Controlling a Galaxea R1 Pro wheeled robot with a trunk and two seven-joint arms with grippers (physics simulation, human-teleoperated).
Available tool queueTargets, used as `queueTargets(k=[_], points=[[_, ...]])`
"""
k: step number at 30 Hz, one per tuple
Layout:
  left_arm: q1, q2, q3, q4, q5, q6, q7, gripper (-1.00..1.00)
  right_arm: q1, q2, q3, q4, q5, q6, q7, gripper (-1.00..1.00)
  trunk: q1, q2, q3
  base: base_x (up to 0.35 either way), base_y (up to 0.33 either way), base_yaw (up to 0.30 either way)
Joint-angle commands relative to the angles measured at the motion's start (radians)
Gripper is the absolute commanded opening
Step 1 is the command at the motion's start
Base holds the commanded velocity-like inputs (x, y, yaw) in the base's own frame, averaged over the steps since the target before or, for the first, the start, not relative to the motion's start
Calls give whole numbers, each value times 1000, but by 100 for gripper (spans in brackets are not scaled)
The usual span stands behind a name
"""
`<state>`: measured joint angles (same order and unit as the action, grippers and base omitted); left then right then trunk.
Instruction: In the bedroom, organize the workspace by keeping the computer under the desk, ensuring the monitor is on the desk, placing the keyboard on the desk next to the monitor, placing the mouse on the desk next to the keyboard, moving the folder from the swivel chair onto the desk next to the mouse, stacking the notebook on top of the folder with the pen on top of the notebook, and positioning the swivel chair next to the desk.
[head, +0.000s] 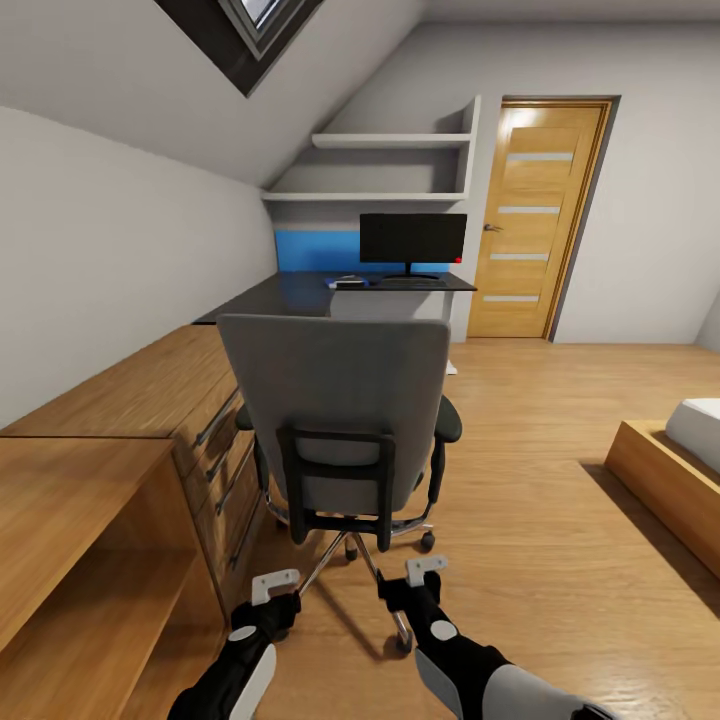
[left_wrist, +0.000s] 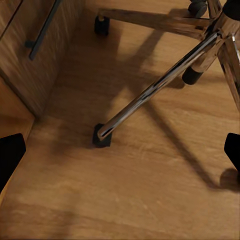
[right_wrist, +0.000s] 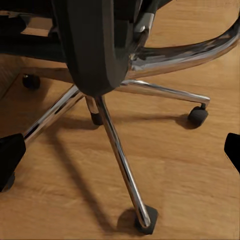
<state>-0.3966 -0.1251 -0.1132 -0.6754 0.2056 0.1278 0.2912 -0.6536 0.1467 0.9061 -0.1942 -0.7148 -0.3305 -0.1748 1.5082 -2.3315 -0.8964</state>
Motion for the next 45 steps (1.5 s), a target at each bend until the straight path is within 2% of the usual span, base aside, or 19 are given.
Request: queueTargets(k=[1, 6, 21, 26, 33, 34, 37, 45], points=[[0, 1, -5, -2, 8, 4, 8, 100, -1, 0, 9, 1, -6, -12, -5, 100, 0, 0, -1, 0, 0, 0], [-1, 2, -6, 3, 6, 6, 5, 100, 0, 2, 11, 2, -4, -70, -4, 100, 0, 0, -1, 65, 0, 0], [-1, 1, -6, 4, 5, 7, 6, 100, 0, -1, 10, 4, -5, -81, -5, 100, 0, 0, -1, 230, -30, 0], [-1, 2, -6, 1, 5, 7, 7, 100, 0, -1, 9, 4, -7, -85, -7, 100, 0, 0, -1, 273, -191, 0], [-1, 0, -8, -2, 4, 7, 8, 100, 1, -2, 8, 5, -7, -132, -8, 100, 0, 0, 2, 259, -236, -50], [-1, -1, -8, -2, -13, 7, 8, 100, 1, -2, 8, 5, -7, -137, -8, 100, 0, 0, 2, 257, -241, -28], [-1, -1, -7, -3, -25, 7, 9, 100, 2, -2, 8, 5, -7, -139, -9, 100, 0, 0, 2, 257, -242, -14], [-1, -2, -6, -3, -28, 6, 11, 100, 2, -1, 9, 25, -5, -139, -8, 100, 0, 0, 2, 260, -235, -1]])
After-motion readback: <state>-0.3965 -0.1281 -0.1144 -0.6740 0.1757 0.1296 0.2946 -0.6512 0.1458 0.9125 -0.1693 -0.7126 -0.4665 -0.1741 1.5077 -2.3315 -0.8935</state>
